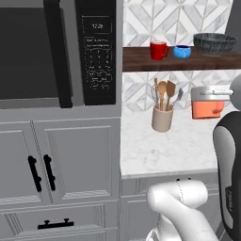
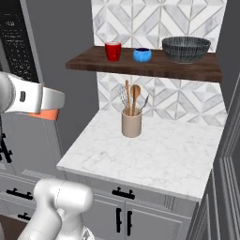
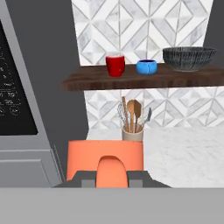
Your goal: Gather all objects into one cabinet and sort the glasses and bowls to opposite sides.
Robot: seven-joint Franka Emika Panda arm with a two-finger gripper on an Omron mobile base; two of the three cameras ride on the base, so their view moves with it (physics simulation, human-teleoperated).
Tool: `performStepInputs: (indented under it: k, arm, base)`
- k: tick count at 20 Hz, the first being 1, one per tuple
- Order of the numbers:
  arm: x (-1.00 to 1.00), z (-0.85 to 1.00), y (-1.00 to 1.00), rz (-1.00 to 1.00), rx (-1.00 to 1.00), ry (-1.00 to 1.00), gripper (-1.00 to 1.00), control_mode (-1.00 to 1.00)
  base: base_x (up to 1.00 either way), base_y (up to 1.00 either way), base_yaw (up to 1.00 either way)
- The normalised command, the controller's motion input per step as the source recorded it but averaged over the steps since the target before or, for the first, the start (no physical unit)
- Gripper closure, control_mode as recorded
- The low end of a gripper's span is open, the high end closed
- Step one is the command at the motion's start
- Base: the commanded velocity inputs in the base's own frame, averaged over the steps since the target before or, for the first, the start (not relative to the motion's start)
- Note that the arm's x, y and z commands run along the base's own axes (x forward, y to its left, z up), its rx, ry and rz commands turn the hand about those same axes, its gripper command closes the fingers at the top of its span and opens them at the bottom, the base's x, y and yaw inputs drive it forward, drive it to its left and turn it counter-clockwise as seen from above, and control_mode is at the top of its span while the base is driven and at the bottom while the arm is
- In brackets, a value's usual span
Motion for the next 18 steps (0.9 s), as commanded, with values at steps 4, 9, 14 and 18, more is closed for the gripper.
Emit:
performStepInputs:
  k: [4,9,14,18]
  arm:
    - [0.0,0.0,0.0,0.0,0.0,0.0,1.0,1.0]
    - [0.0,0.0,0.0,0.0,0.0,0.0,1.0,1.0]
    - [0.0,0.0,0.0,0.0,0.0,0.0,1.0,1.0]
    - [0.0,0.0,0.0,0.0,0.0,0.0,1.0,1.0]
  base:
    - [0.36,-0.05,0.0]
    - [0.35,-0.04,0.01]
    - [0.35,0.0,0.01]
    - [0.31,0.0,0.0]
